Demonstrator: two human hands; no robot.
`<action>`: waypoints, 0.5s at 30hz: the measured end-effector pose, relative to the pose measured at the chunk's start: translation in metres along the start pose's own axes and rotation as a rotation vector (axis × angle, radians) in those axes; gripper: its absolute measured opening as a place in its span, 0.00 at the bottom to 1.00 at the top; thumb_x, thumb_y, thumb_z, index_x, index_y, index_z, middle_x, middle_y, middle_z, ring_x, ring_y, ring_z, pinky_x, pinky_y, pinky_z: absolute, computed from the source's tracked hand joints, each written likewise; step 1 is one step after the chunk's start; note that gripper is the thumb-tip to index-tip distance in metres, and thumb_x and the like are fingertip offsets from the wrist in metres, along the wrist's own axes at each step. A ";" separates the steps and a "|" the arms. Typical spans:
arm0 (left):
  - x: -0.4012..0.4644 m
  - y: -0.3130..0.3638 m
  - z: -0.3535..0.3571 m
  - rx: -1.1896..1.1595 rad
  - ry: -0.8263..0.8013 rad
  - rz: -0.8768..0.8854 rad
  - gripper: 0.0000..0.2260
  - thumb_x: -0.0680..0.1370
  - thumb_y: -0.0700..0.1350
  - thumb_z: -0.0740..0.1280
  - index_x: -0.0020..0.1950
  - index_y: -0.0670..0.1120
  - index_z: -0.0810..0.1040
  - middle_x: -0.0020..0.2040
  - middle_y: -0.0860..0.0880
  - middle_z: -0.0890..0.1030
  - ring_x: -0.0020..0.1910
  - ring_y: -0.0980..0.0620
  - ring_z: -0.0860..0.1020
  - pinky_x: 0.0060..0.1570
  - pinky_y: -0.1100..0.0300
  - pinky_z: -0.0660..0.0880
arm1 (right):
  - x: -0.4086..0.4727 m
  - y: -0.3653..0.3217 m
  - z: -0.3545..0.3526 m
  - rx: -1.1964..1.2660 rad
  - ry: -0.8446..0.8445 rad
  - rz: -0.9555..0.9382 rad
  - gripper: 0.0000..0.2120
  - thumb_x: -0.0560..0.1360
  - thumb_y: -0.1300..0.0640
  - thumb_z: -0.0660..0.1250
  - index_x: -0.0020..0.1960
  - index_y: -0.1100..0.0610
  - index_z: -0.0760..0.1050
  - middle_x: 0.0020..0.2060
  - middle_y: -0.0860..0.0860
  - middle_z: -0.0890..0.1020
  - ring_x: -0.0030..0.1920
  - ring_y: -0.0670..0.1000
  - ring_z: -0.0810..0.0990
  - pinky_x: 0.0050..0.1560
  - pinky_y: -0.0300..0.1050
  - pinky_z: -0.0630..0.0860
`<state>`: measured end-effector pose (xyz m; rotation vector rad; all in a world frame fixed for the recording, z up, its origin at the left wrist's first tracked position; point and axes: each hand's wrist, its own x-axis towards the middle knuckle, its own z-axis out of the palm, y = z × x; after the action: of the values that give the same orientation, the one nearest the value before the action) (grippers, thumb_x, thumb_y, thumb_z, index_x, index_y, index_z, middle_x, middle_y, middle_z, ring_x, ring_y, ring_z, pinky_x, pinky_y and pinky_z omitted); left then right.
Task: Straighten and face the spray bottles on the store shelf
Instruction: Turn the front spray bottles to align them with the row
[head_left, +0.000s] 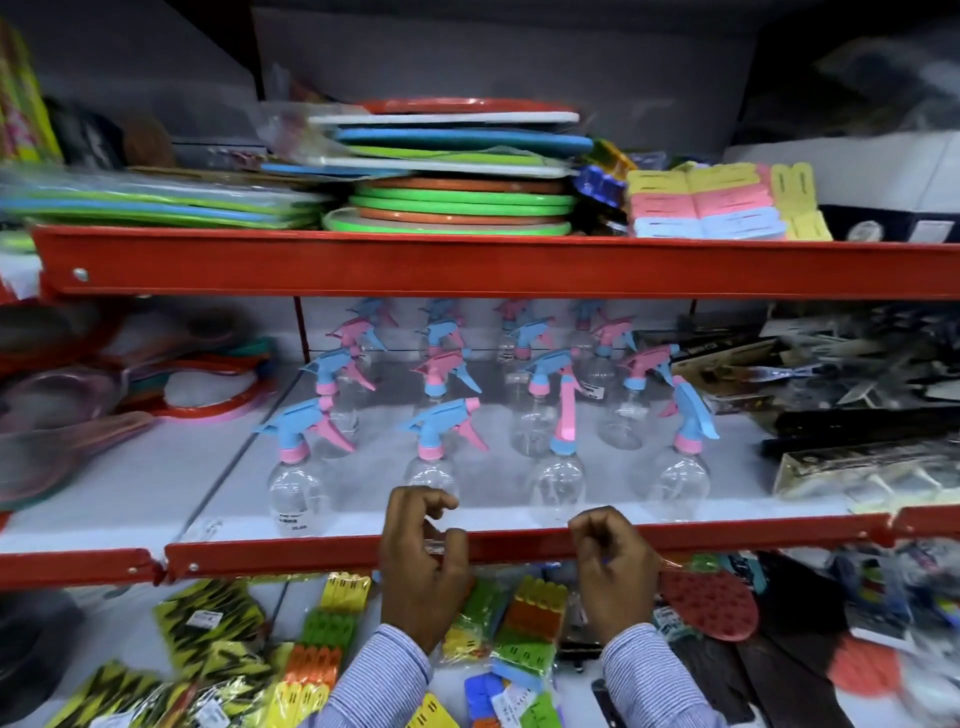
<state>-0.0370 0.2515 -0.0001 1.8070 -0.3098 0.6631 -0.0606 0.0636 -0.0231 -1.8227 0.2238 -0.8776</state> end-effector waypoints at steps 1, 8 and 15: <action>-0.002 0.005 0.011 -0.013 -0.035 0.007 0.12 0.66 0.35 0.63 0.45 0.50 0.75 0.44 0.51 0.74 0.43 0.53 0.76 0.39 0.67 0.73 | 0.006 0.003 -0.008 -0.014 0.020 0.001 0.11 0.69 0.67 0.64 0.35 0.52 0.76 0.32 0.49 0.82 0.33 0.44 0.79 0.34 0.30 0.72; -0.004 0.019 0.076 0.012 -0.271 -0.086 0.17 0.69 0.42 0.64 0.57 0.52 0.73 0.56 0.52 0.76 0.56 0.58 0.77 0.56 0.56 0.78 | 0.063 0.022 -0.024 -0.104 -0.370 0.101 0.23 0.73 0.69 0.60 0.66 0.56 0.68 0.62 0.56 0.76 0.58 0.53 0.77 0.53 0.38 0.75; -0.009 0.026 0.102 0.107 -0.220 -0.145 0.18 0.69 0.44 0.63 0.59 0.52 0.72 0.58 0.51 0.75 0.55 0.54 0.76 0.56 0.52 0.77 | 0.086 0.027 -0.030 -0.084 -0.620 0.092 0.25 0.73 0.69 0.60 0.68 0.57 0.65 0.63 0.53 0.75 0.63 0.52 0.76 0.57 0.41 0.75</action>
<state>-0.0289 0.1460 -0.0062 1.9881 -0.2907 0.3858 -0.0127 -0.0151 -0.0014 -2.0525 -0.0519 -0.2134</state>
